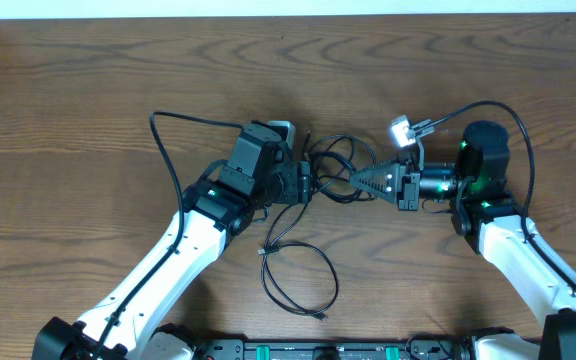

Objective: Untangle cables

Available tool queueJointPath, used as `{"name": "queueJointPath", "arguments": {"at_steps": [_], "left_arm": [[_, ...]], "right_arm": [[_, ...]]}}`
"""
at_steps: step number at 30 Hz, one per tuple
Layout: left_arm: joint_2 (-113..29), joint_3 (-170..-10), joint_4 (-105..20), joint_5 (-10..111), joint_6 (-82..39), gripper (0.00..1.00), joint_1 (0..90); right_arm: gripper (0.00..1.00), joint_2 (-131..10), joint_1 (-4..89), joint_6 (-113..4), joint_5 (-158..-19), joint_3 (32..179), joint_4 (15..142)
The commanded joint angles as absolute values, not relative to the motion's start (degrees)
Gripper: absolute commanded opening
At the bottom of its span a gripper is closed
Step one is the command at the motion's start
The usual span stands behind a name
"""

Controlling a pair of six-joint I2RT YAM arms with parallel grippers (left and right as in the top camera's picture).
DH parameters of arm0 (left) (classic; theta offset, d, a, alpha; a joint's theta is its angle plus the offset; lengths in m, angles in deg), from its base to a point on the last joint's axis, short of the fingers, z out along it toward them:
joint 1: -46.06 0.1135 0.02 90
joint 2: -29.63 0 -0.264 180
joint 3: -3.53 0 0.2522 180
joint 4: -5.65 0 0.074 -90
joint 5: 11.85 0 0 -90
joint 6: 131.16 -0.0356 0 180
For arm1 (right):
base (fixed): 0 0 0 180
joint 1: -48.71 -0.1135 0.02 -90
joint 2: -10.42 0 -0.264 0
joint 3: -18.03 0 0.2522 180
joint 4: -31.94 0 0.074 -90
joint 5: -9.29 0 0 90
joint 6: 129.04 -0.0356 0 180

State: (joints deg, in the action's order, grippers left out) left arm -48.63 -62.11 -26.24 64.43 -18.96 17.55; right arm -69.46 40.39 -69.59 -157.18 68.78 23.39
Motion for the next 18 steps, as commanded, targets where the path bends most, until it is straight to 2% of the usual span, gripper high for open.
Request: {"name": "queueJointPath", "arguments": {"at_steps": [1, 8, 14, 15, 17, 18], "left_arm": [[-49.3, -61.8, -26.2, 63.1, -6.3, 0.76, 17.6], [-50.6, -61.8, -19.4, 51.5, 1.1, 0.77, 17.6], [-53.7, -61.8, -18.2, 49.6, 9.9, 0.76, 17.6], [-54.4, -61.8, -18.2, 48.9, 10.7, 0.68, 17.6], [-55.7, -61.8, -18.0, 47.6, 11.7, 0.36, 17.6], [-56.4, -61.8, -18.0, 46.9, 12.5, 0.24, 17.6]], "right_arm": [[0.01, -69.1, 40.6, -78.2, -160.0, 69.3, 18.3], [0.01, -69.1, 40.6, -80.7, -161.3, 69.3, 12.5], [0.01, -69.1, 40.6, -81.9, -161.2, 69.3, 11.5], [0.01, -69.1, 40.7, -81.9, -161.2, 69.3, 11.2], [0.01, -69.1, 40.7, -81.9, -161.2, 69.3, 10.3], [0.01, -69.1, 40.7, -82.4, -161.2, 69.3, 9.6]]}}
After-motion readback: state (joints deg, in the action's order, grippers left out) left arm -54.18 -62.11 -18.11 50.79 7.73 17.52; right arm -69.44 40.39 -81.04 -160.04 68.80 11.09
